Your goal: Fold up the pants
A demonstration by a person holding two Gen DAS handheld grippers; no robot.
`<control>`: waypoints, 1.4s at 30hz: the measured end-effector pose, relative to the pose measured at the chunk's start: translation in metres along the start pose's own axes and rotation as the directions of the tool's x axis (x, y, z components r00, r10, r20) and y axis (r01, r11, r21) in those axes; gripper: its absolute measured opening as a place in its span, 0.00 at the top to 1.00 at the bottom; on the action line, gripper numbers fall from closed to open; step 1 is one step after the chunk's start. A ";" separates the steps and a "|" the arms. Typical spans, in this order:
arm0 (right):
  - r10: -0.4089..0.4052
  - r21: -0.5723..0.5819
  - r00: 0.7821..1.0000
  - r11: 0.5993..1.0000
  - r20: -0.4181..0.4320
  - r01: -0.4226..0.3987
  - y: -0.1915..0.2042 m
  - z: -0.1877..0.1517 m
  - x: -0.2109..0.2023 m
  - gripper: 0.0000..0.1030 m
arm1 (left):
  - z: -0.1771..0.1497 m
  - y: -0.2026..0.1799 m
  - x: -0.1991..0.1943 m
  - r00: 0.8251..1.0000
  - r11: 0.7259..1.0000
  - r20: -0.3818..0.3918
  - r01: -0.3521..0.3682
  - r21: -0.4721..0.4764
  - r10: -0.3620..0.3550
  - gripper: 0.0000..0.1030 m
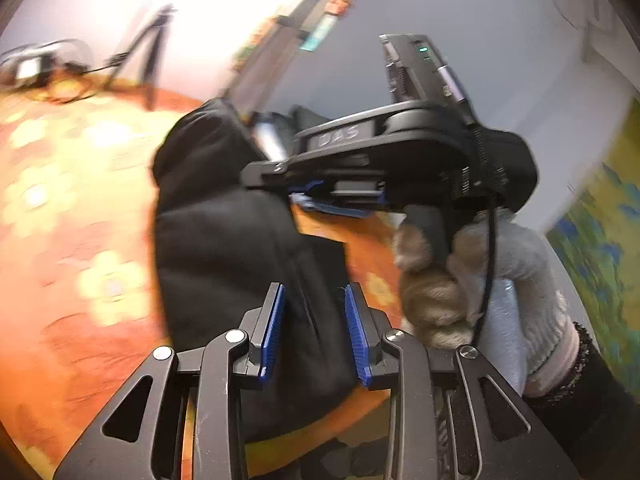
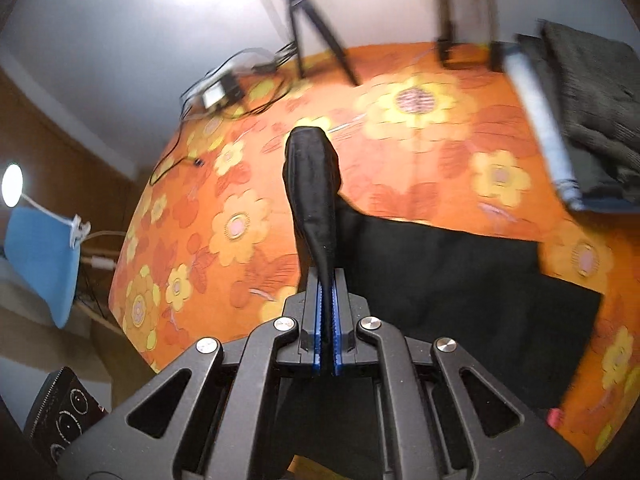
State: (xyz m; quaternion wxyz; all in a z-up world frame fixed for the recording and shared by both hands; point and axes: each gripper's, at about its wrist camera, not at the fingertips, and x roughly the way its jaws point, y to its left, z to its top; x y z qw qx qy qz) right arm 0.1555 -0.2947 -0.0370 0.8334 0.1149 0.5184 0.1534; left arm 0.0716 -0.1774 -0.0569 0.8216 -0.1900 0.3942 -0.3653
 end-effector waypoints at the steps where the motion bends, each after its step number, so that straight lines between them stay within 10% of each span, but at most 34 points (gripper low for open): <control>1: -0.003 0.013 1.000 1.000 0.006 0.003 -0.010 -0.002 -0.006 0.95 | 0.002 -0.011 0.008 1.000 1.000 -0.008 0.015 0.023 -0.015 0.74; 16: -0.078 0.228 0.995 0.972 0.061 0.062 -0.167 -0.058 -0.040 0.96 | -0.010 -0.051 0.090 0.955 0.983 -0.245 0.179 0.028 -0.167 0.70; 26: -0.126 0.174 0.991 0.978 0.052 0.115 -0.192 -0.065 -0.023 0.96 | -0.005 0.001 0.051 0.983 0.996 -0.170 -0.052 0.067 0.063 0.64; 42: -0.270 0.051 0.950 0.963 0.157 0.265 -0.168 -0.081 -0.066 0.86 | -0.046 -0.025 0.069 0.951 0.970 -0.275 -0.078 0.229 0.141 0.64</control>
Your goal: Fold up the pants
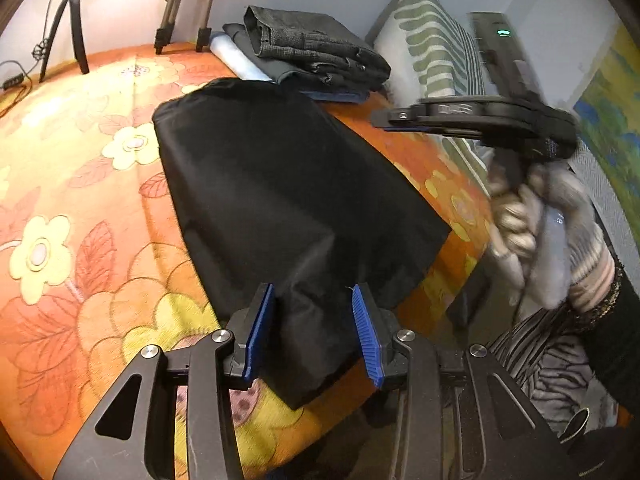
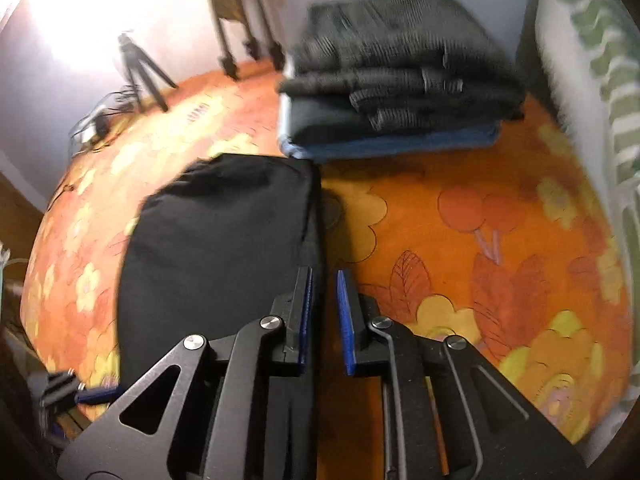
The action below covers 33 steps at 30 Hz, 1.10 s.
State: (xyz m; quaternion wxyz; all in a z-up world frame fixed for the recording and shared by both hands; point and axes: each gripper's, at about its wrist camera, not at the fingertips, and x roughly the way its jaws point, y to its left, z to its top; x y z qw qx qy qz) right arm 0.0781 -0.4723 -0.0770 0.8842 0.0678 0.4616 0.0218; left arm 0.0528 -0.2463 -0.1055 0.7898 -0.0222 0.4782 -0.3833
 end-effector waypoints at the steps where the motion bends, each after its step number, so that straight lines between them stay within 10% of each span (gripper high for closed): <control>1: 0.033 -0.025 0.999 0.999 0.015 -0.033 0.009 -0.007 -0.010 0.84 | 0.001 0.001 -0.006 1.000 1.000 0.011 0.000 -0.005 0.000 0.64; 10: 0.148 -0.138 0.986 0.978 -0.071 -0.157 0.060 -0.070 0.000 0.82 | 0.022 0.009 -0.028 0.993 1.000 0.118 -0.015 -0.023 0.017 0.61; 19: 0.172 -0.038 0.984 0.984 -0.035 -0.174 0.028 -0.086 -0.014 0.81 | 0.014 -0.013 0.022 0.998 0.994 -0.052 -0.015 0.108 0.021 0.61; 30: 0.258 0.005 0.962 0.966 -0.084 -0.259 -0.005 -0.087 -0.013 0.81 | -0.025 0.011 -0.021 0.998 1.000 -0.065 -0.018 0.001 0.018 0.60; 33: 0.252 0.025 0.966 0.968 -0.062 -0.251 -0.017 -0.077 -0.020 0.61 | -0.015 0.025 -0.038 1.000 0.996 0.006 -0.029 -0.080 0.030 0.60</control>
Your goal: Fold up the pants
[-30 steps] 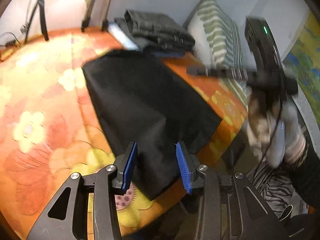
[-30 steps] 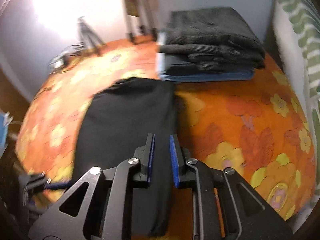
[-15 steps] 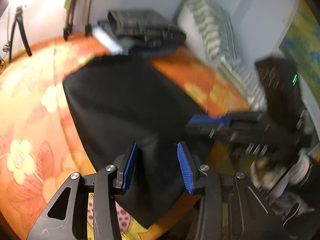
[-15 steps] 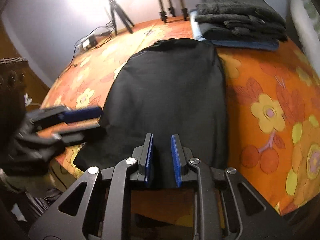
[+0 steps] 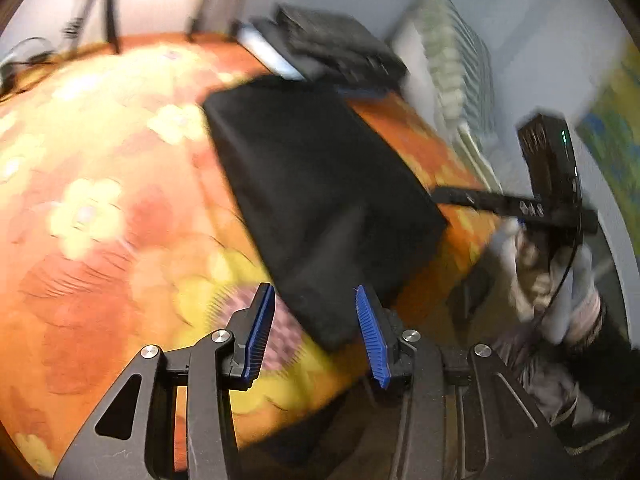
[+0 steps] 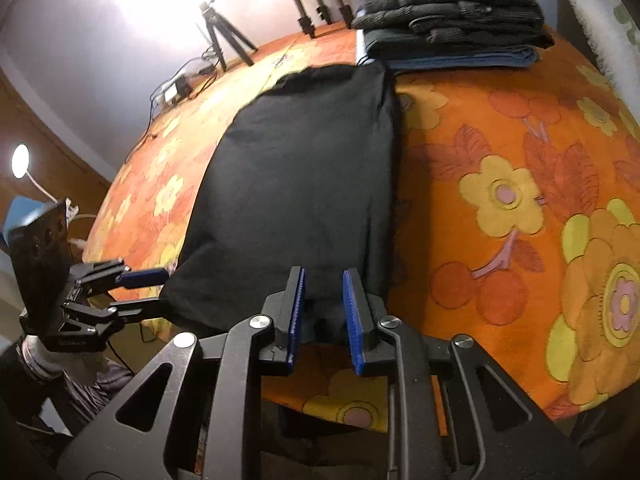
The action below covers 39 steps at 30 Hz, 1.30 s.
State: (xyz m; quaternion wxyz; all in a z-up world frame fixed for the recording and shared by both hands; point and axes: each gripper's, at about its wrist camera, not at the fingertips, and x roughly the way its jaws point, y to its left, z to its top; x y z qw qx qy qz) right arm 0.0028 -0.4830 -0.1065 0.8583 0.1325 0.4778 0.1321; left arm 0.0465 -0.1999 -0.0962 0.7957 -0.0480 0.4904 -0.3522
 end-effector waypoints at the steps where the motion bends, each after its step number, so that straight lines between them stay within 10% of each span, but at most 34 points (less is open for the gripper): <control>1: -0.020 0.000 1.000 1.000 0.020 0.020 -0.002 0.006 -0.002 0.44 | 0.006 0.005 -0.005 1.000 1.000 0.025 -0.007 -0.021 0.008 0.59; 7: -0.026 0.079 0.999 0.997 0.047 0.023 -0.024 0.044 0.013 0.29 | 0.048 0.038 -0.006 0.992 0.977 0.122 0.003 -0.213 0.024 0.44; 27: 0.036 0.096 0.999 0.995 -0.023 -0.033 -0.052 0.084 0.069 0.28 | 0.082 0.065 0.064 1.000 0.956 0.007 -0.025 -0.292 0.028 0.41; 34: 0.092 0.095 0.993 0.992 -0.073 -0.085 -0.041 0.087 0.081 0.62 | 0.084 0.064 0.070 0.999 0.954 0.032 0.021 -0.300 -0.012 0.41; 39: 0.099 0.118 0.994 0.989 -0.052 -0.093 -0.041 0.084 0.082 0.64 | 0.086 0.048 0.077 0.999 0.971 0.038 0.022 -0.237 -0.014 0.41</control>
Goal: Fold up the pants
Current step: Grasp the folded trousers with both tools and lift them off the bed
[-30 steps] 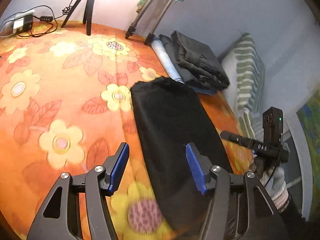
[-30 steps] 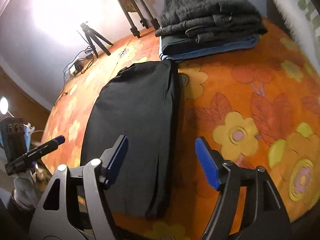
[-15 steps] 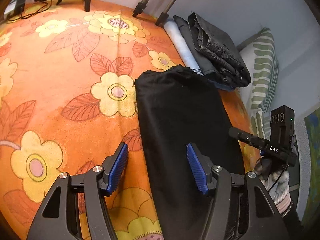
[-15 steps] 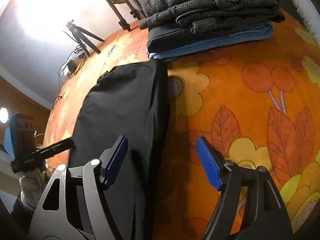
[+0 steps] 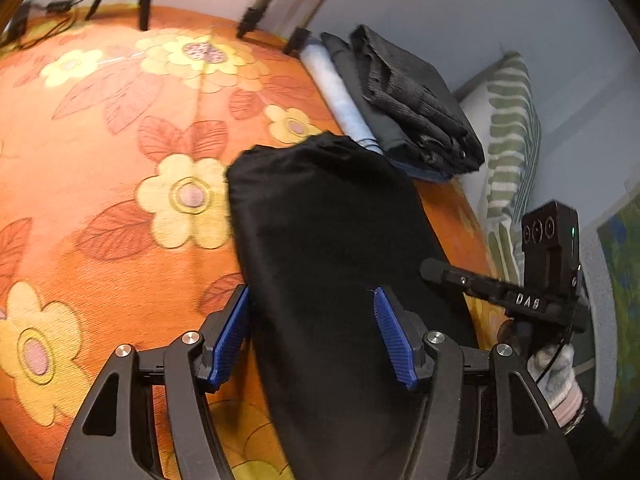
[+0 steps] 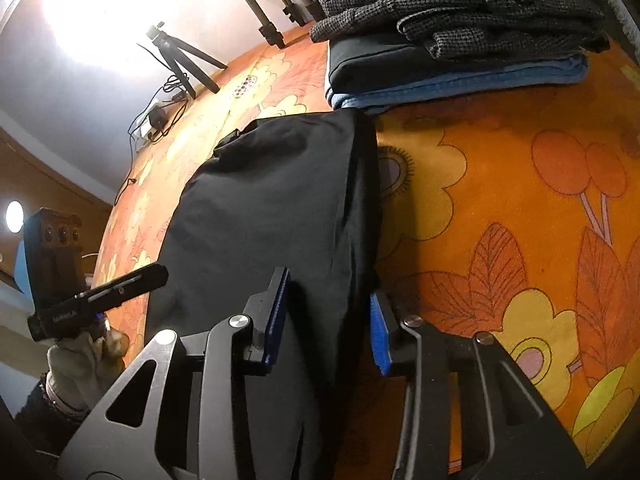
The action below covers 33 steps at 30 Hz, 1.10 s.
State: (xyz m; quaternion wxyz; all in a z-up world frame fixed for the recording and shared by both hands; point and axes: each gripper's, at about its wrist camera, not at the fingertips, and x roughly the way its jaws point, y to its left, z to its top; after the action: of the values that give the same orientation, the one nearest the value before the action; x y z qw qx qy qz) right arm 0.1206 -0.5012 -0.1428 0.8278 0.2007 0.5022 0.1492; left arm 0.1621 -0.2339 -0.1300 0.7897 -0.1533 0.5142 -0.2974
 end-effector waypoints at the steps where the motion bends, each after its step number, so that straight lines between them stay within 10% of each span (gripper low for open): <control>1: 0.019 0.018 1.000 1.000 0.000 -0.019 -0.001 0.000 0.001 0.65 | 0.000 -0.002 0.001 1.000 1.000 0.001 -0.002 0.004 0.002 0.41; 8: 0.008 0.000 1.000 1.000 0.021 -0.008 0.004 -0.002 0.003 0.63 | 0.002 -0.003 0.004 1.000 1.000 0.009 0.015 -0.019 -0.015 0.41; 16: -0.013 -0.035 1.000 0.999 0.017 0.013 0.013 -0.002 0.006 0.84 | 0.001 -0.007 0.005 1.000 1.000 0.021 -0.020 -0.002 0.021 0.43; 25: 0.042 -0.025 0.999 0.999 0.014 -0.042 0.014 0.000 0.012 0.55 | 0.002 -0.017 0.012 1.000 0.999 0.002 -0.003 0.044 0.003 0.15; 33: 0.051 -0.024 0.999 0.998 0.012 -0.051 0.012 0.002 0.013 0.56 | -0.001 -0.032 0.019 0.998 0.990 -0.016 -0.056 0.132 0.058 0.05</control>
State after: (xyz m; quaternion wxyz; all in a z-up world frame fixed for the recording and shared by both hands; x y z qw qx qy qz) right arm 0.1274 -0.4852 -0.1458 0.8292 0.2044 0.4899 0.1749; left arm 0.1567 -0.2704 -0.1268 0.8012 -0.0831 0.5054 -0.3095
